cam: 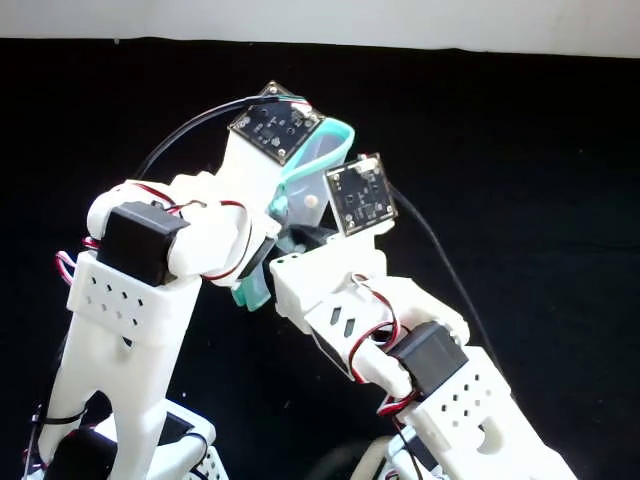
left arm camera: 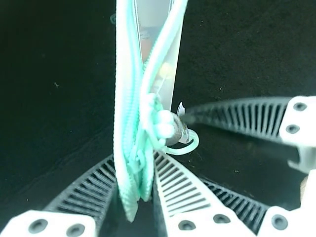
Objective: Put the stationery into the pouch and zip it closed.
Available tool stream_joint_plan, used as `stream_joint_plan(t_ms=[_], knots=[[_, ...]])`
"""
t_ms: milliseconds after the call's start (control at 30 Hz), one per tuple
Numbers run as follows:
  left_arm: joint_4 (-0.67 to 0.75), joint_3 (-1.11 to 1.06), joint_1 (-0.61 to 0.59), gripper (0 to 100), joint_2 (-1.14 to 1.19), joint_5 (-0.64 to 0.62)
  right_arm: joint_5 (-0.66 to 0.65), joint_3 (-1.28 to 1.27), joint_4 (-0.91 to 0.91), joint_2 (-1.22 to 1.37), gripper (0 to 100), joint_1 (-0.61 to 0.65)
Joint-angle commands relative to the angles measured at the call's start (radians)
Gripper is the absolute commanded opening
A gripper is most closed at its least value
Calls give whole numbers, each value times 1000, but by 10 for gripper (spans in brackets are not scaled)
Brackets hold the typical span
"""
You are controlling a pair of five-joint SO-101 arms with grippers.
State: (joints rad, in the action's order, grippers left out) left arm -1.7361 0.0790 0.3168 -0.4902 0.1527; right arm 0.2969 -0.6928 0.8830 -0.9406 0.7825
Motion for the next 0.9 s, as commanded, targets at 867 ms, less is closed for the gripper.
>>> stream_joint_plan(t_ms=[867], knots=[[18, 5, -1, 6, -39, 5, -411, 452, 392, -10, 9, -110]])
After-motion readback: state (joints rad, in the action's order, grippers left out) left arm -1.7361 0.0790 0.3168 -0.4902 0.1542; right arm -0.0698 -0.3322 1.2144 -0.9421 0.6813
